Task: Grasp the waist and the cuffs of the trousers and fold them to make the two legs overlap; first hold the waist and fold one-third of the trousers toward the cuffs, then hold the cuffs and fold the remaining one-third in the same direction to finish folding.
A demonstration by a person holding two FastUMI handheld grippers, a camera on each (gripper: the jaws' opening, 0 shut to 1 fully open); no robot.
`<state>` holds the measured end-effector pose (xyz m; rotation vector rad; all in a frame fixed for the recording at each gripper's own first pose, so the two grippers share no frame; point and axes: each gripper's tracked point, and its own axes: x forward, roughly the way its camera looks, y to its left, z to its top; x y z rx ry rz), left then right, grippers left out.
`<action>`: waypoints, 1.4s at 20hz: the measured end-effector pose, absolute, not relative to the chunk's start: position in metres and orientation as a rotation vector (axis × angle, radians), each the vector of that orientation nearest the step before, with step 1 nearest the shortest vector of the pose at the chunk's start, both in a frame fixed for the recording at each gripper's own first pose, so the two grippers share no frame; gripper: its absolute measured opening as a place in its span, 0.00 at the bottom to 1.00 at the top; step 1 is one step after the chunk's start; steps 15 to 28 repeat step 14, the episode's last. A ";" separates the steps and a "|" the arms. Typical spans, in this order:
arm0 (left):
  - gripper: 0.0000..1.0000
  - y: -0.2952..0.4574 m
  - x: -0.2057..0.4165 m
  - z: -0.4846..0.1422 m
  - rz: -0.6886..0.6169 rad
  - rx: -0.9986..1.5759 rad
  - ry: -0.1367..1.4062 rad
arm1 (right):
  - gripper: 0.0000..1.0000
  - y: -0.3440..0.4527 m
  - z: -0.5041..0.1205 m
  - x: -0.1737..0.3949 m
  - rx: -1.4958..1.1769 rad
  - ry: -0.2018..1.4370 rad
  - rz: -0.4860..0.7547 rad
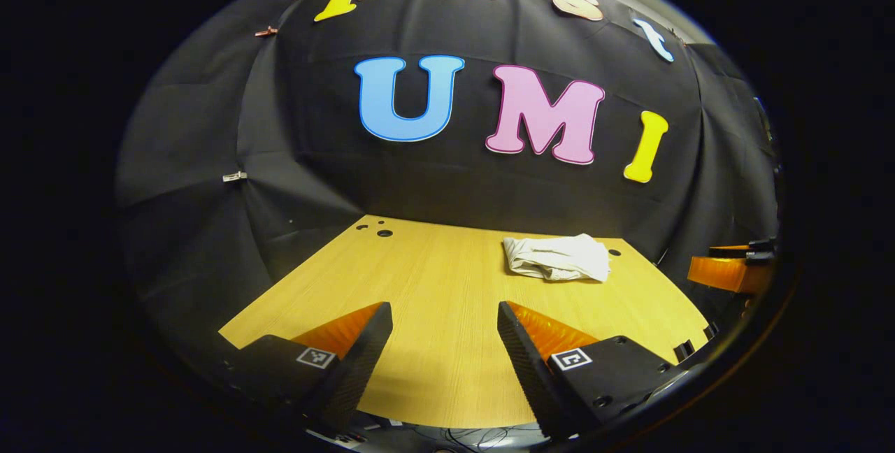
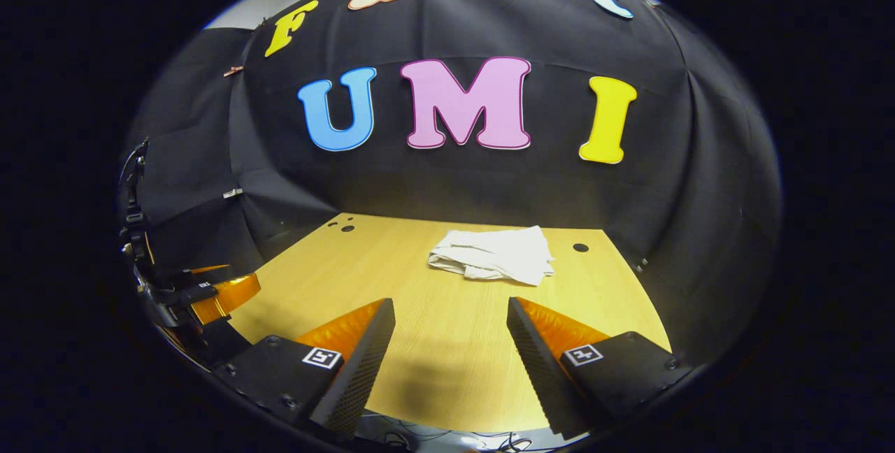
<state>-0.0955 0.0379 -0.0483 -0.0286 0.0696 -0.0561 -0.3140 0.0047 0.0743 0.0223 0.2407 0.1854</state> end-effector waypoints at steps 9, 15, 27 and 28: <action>0.96 -0.019 -0.115 -0.046 -0.034 -0.044 0.052 | 0.99 -0.030 0.072 -0.340 0.005 0.262 0.249; 0.96 -0.016 -0.123 -0.054 -0.099 0.023 0.050 | 0.99 -0.025 0.057 -0.352 0.073 0.279 0.192; 0.96 -0.016 -0.123 -0.054 -0.099 0.023 0.050 | 0.99 -0.025 0.057 -0.352 0.073 0.279 0.192; 0.96 -0.016 -0.123 -0.054 -0.099 0.023 0.050 | 0.99 -0.025 0.057 -0.352 0.073 0.279 0.192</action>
